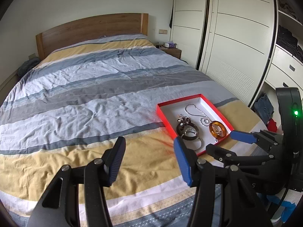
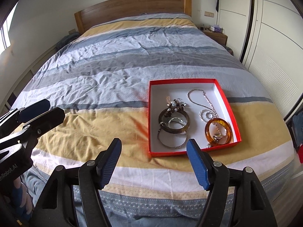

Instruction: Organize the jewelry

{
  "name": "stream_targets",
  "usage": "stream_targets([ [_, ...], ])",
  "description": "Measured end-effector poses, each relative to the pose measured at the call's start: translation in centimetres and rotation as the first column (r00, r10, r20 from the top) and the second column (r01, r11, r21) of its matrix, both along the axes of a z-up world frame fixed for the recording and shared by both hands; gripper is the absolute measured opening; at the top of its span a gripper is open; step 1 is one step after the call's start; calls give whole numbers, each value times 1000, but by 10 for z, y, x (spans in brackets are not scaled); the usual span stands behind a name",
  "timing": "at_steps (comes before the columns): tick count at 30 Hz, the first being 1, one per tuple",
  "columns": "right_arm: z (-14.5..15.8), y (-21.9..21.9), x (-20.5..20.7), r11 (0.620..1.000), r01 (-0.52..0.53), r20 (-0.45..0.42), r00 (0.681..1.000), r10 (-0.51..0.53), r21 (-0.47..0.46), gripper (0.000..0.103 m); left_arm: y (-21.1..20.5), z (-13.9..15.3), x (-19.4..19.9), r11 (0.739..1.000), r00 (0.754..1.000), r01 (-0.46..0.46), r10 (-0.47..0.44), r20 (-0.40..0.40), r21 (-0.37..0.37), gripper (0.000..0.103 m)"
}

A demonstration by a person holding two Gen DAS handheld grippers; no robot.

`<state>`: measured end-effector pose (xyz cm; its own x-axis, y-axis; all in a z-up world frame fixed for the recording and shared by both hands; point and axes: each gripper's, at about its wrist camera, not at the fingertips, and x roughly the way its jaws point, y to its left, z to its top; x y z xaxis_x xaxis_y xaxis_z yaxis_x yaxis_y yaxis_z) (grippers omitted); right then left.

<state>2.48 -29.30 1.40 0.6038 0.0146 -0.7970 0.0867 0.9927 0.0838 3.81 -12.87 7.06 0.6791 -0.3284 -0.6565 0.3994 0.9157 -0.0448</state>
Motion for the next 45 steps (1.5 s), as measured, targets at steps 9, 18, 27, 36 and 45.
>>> stream_targets([
  [9, 21, 28, -28, 1000, -19, 51, 999, 20, -18, 79, 29, 17, -34, 998, 997, -56, 55, 44, 5, 51],
  [18, 37, 50, -57, 999, -32, 103, 994, 35, -29, 86, 47, 34, -68, 994, 989, -112, 111, 101, 5, 51],
  [27, 52, 62, -86, 998, -42, 148, 988, 49, -49, 87, 57, 44, -98, 989, 981, -148, 145, 129, 9, 51],
  [36, 64, 73, -111, 996, -58, 190, 979, 71, -72, 90, 67, 49, -123, 985, 975, -175, 171, 142, 14, 51],
  [45, 67, 79, -129, 995, -68, 206, 975, 81, -71, 90, 76, 54, -143, 982, 971, -190, 189, 147, -5, 51],
])
